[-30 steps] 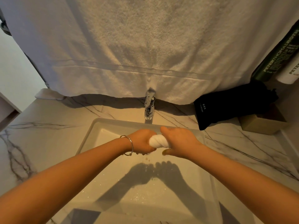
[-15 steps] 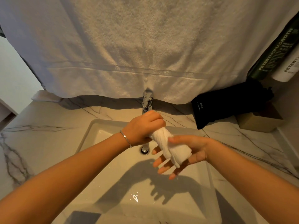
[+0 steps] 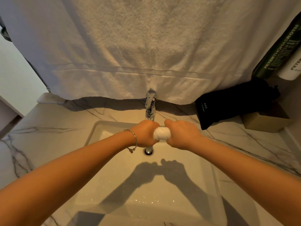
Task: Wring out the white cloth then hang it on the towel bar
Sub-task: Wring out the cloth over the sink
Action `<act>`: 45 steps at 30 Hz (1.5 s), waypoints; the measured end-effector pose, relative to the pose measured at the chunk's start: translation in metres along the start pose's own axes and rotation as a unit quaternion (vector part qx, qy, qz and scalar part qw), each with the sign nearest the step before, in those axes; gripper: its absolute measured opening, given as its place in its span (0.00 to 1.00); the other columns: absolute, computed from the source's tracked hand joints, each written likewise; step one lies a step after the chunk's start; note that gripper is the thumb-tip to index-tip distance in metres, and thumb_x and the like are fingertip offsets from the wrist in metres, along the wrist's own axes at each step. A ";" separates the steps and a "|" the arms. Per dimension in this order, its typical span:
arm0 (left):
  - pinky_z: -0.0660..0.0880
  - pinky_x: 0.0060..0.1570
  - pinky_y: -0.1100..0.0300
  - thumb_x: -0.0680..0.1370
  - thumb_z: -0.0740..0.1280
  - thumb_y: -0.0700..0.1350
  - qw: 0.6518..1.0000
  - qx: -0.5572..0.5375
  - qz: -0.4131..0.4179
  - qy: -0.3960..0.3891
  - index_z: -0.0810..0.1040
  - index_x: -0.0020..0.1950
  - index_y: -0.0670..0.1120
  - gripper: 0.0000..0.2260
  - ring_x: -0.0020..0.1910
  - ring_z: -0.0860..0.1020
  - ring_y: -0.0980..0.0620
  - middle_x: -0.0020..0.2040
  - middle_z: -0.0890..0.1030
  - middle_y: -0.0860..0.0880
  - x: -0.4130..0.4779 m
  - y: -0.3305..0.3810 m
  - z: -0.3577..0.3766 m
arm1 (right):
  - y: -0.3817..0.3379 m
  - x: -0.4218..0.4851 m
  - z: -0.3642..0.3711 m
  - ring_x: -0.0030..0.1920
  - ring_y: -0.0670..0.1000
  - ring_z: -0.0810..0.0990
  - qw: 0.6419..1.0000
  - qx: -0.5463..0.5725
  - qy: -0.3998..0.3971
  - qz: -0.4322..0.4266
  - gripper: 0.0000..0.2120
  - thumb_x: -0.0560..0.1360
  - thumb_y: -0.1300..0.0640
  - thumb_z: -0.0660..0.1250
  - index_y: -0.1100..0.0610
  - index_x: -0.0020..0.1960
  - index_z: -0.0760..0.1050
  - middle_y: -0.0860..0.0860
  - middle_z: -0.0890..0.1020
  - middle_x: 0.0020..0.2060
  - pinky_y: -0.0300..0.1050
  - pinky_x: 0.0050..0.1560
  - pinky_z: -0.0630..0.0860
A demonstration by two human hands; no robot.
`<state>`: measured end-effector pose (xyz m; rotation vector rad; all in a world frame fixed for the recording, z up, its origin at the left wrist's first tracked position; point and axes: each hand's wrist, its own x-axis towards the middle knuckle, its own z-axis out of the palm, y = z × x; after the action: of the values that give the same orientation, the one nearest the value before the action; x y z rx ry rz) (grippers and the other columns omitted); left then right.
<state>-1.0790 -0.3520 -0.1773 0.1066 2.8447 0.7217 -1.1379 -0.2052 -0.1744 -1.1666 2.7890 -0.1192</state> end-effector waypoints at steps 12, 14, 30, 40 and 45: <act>0.62 0.19 0.69 0.68 0.64 0.32 0.867 -0.484 -0.089 -0.082 0.73 0.34 0.46 0.09 0.16 0.64 0.55 0.25 0.68 0.46 -0.024 0.018 0.006 | 0.006 0.007 -0.029 0.29 0.55 0.67 0.973 -0.137 0.093 -0.160 0.20 0.67 0.54 0.68 0.55 0.54 0.62 0.55 0.81 0.38 0.40 0.25 0.52; 0.60 0.18 0.70 0.65 0.64 0.34 0.836 -0.534 -0.089 -0.090 0.71 0.34 0.45 0.07 0.14 0.61 0.57 0.22 0.67 0.48 -0.027 0.023 0.007 | 0.006 0.008 -0.032 0.30 0.56 0.67 0.970 -0.141 0.107 -0.167 0.21 0.67 0.54 0.68 0.56 0.54 0.62 0.55 0.80 0.37 0.41 0.25 0.56; 0.79 0.42 0.53 0.68 0.71 0.45 0.999 0.035 0.005 -0.029 0.76 0.48 0.44 0.12 0.40 0.78 0.47 0.42 0.81 0.44 -0.006 0.009 -0.018 | 0.006 -0.008 -0.039 0.32 0.51 0.70 0.993 0.032 -0.100 -0.046 0.32 0.61 0.42 0.75 0.56 0.47 0.57 0.49 0.73 0.35 0.43 0.26 0.62; 0.70 0.59 0.36 0.66 0.73 0.48 0.871 0.244 0.295 0.307 0.70 0.42 0.44 0.15 0.62 0.70 0.40 0.58 0.79 0.36 -0.018 0.011 -0.025 | 0.028 -0.025 -0.025 0.56 0.59 0.78 0.620 0.640 -0.449 0.062 0.31 0.59 0.37 0.73 0.53 0.56 0.77 0.56 0.81 0.52 0.65 0.61 0.71; 0.81 0.44 0.46 0.68 0.70 0.46 0.839 0.311 0.375 0.243 0.67 0.45 0.44 0.14 0.54 0.78 0.35 0.53 0.81 0.35 -0.014 0.008 -0.034 | 0.005 -0.034 -0.014 0.36 0.47 0.80 0.519 0.669 -0.531 0.005 0.17 0.68 0.62 0.66 0.56 0.56 0.72 0.50 0.81 0.36 0.52 0.49 0.82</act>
<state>-1.0724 -0.3624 -0.1415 1.3727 3.3773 -0.1795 -1.1195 -0.1771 -0.1590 -0.3841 0.9138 -0.9338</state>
